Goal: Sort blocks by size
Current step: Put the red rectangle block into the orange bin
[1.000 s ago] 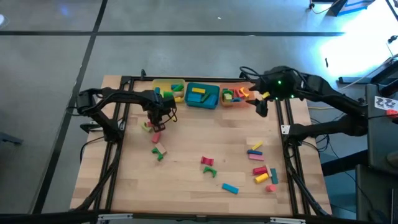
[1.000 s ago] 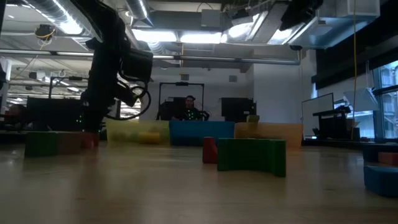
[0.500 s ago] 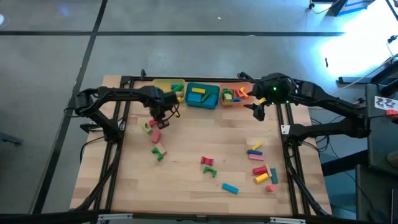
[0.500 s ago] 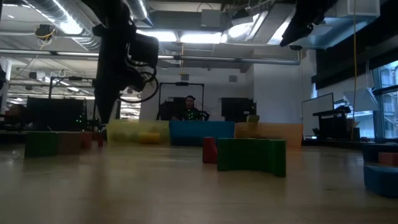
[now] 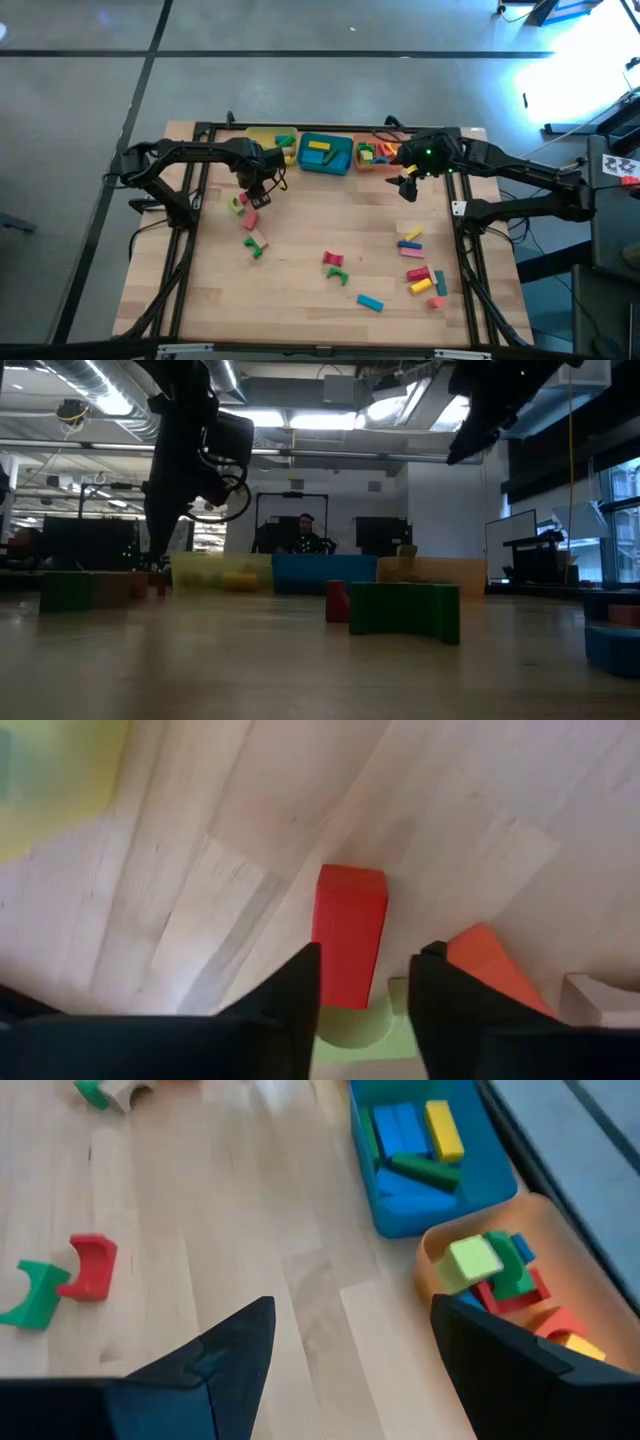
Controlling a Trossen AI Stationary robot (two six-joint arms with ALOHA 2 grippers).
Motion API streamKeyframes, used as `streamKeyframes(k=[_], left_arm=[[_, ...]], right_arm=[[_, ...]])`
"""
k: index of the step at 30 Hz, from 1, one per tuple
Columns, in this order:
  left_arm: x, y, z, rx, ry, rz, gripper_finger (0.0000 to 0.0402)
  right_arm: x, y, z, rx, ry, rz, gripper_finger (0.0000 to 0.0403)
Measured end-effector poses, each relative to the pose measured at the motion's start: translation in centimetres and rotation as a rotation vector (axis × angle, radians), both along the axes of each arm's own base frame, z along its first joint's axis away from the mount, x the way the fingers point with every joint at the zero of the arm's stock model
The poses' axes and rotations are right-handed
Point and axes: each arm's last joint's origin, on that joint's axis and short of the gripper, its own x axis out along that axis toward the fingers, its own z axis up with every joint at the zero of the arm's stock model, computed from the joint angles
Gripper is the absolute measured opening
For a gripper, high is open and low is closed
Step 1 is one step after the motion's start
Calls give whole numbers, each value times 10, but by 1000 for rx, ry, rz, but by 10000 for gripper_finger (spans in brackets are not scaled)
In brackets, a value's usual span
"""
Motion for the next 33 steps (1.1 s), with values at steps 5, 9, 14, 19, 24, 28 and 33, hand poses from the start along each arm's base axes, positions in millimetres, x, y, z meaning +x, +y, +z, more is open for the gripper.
streamKeyframes(k=[5,9,14,19,24,28,33], left_arm=[[-3,-1,-8,-3,6,-15,176],[-11,-4,-19,-20,45,-24,200],[-16,-6,-30,-21,48,-25,216],[-15,-6,-37,-10,14,-72,219],[-14,-4,-48,18,-50,-100,219],[-15,-5,-55,30,-68,-101,218],[-21,-7,-59,34,-38,-96,184]], right_arm=[[-1,0,-11,12,34,1,269],[-1,1,-14,19,44,4,269],[-1,0,-15,17,39,4,269],[2,-1,-12,2,-3,4,269],[2,-1,-12,1,-6,4,269],[2,-1,-12,1,-6,4,269],[2,-1,-12,1,-6,4,269]])
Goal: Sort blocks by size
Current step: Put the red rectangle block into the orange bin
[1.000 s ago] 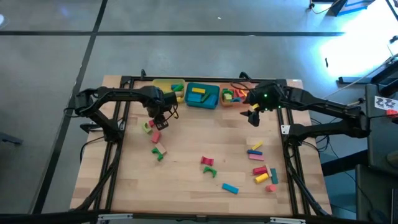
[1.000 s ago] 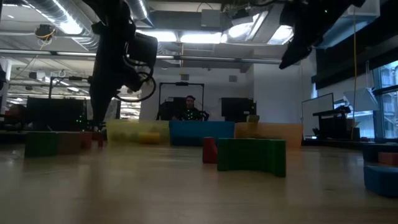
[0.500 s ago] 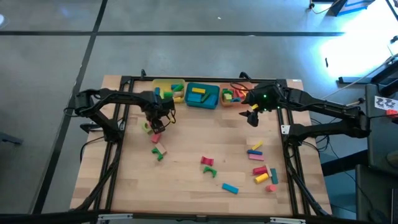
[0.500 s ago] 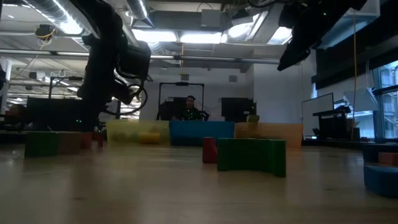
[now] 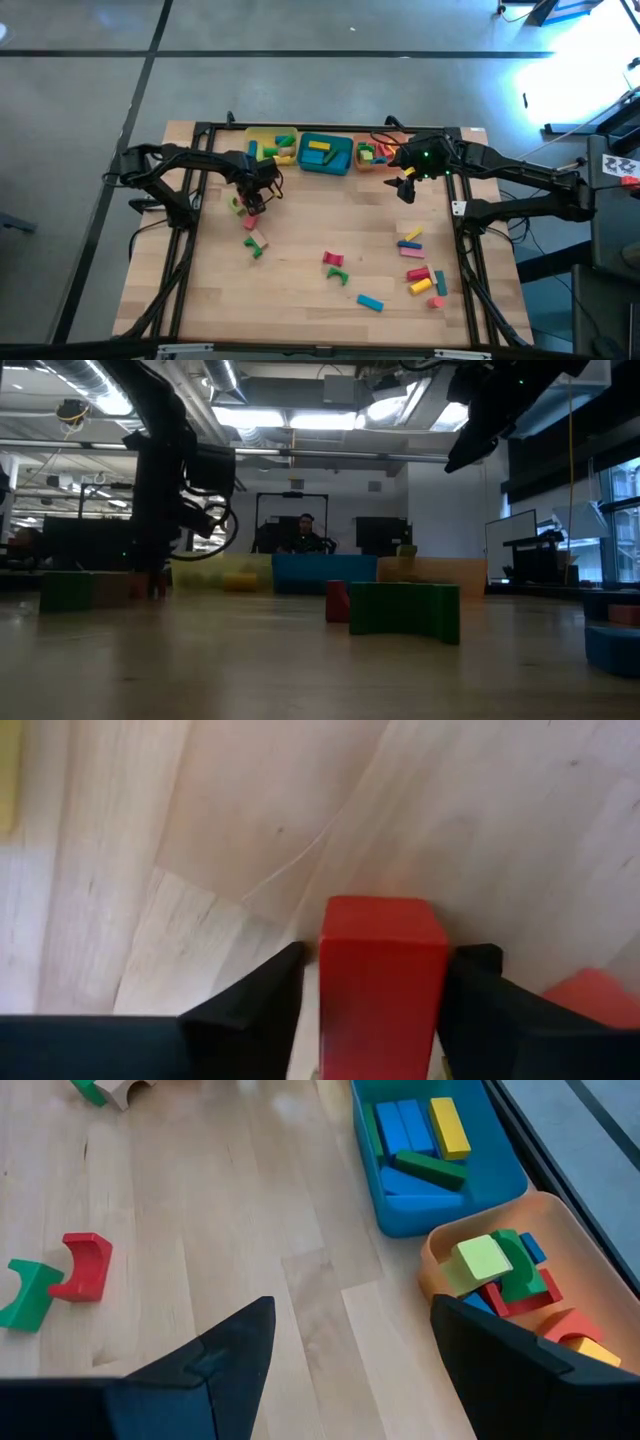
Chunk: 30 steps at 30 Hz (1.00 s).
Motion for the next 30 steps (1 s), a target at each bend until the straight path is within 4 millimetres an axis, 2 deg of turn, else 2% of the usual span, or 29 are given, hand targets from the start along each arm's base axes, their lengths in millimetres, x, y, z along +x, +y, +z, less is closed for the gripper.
streamKeyframes(k=[6,11,20,23,30], left_arm=[[-1,0,0,4,2,8,119],[6,1,6,-23,-32,39,116],[39,13,42,20,-225,35,116],[58,20,56,54,-413,61,116],[111,37,95,235,-1088,51,119]], right_arm=[[0,0,0,0,0,0,269],[0,0,0,-1,-2,0,269],[-11,4,7,-13,-26,1,269],[-14,4,8,-28,-15,-16,269],[-17,4,8,-54,9,-48,269]])
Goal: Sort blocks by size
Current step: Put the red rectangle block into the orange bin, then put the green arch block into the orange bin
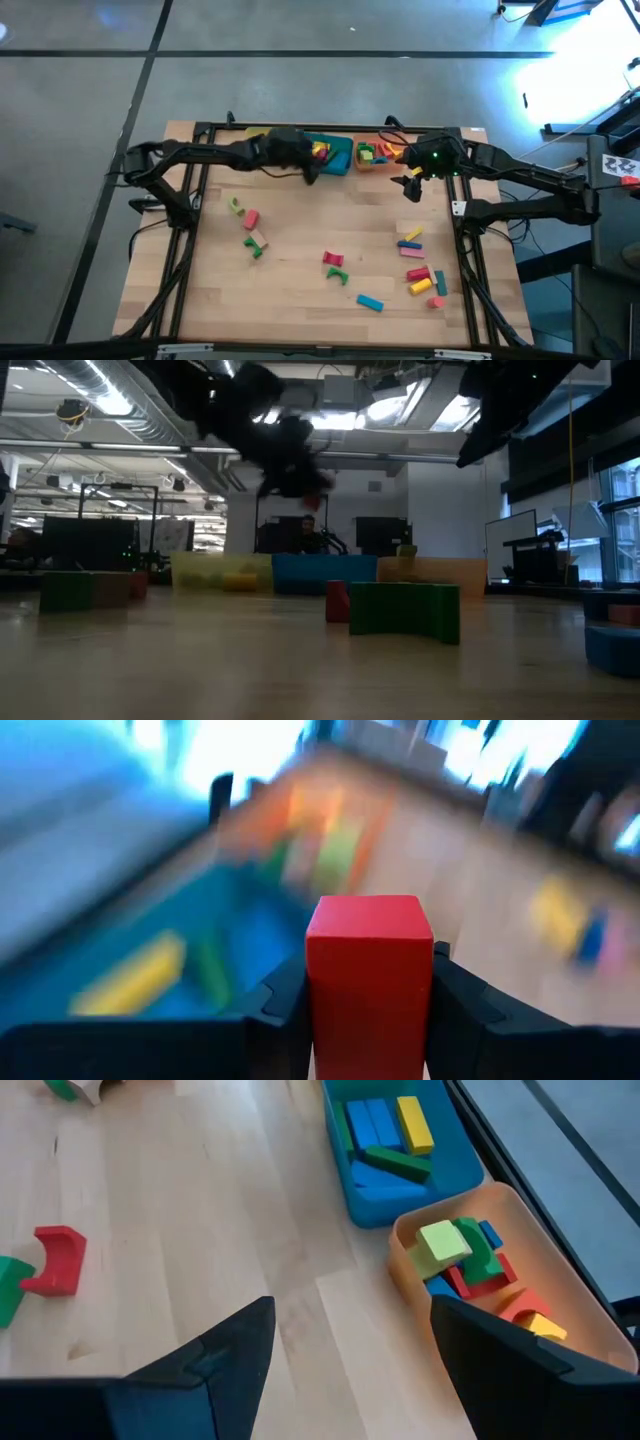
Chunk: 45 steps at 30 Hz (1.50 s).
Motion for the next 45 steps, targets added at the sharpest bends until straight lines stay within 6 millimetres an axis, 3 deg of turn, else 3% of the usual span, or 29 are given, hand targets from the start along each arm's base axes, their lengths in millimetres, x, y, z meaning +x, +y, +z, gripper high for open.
streamKeyframes(k=[2,6,16,22,27,31,39,42,45], left_arm=[[13,4,6,66,-171,-3,118],[37,11,-1,140,-367,-7,119],[118,45,-29,228,-392,-10,122],[150,70,-40,303,-393,11,127],[162,83,-46,266,-420,40,128],[166,86,-51,219,-345,87,134],[165,88,-54,168,-322,167,198],[164,87,-49,151,-327,171,215],[160,84,-26,144,-344,140,220]], right_arm=[[0,0,0,-1,-1,0,269],[0,0,0,0,-1,-1,269],[0,0,0,0,-2,-1,269],[0,0,0,0,-2,-1,269],[0,0,0,0,-1,-1,269],[0,0,0,1,-2,-1,269],[0,0,0,2,-2,0,269],[0,0,0,2,-2,0,269],[0,0,0,3,-2,1,269]])
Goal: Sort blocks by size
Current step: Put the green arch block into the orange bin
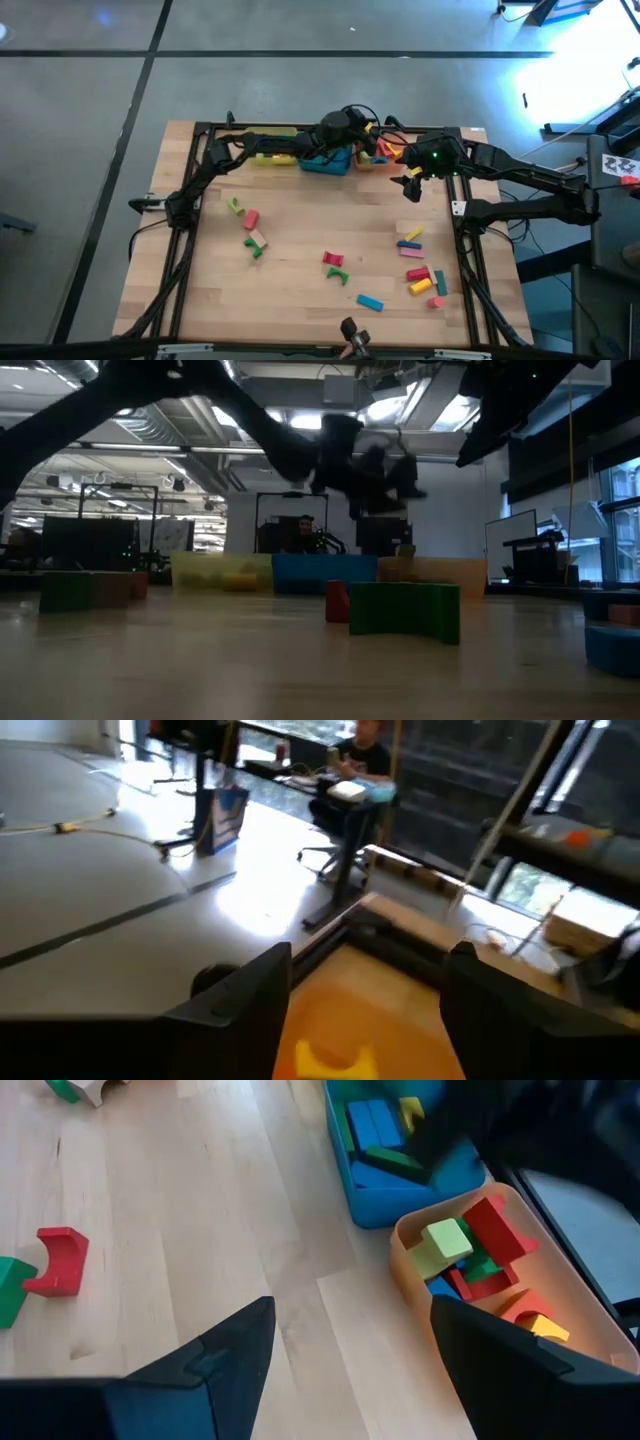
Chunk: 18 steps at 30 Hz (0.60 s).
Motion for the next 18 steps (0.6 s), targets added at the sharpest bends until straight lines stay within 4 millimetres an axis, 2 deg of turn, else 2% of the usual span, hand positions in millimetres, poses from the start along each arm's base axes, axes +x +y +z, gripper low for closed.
streamKeyframes(k=[4,10,18], left_arm=[[-12,-7,34,-28,56,-57,221],[-46,-23,76,-17,331,-133,221],[-98,-52,100,-109,704,-218,221]], right_arm=[[-1,0,-1,10,11,5,269],[0,2,-3,75,16,28,269],[8,3,-8,166,5,115,269]])
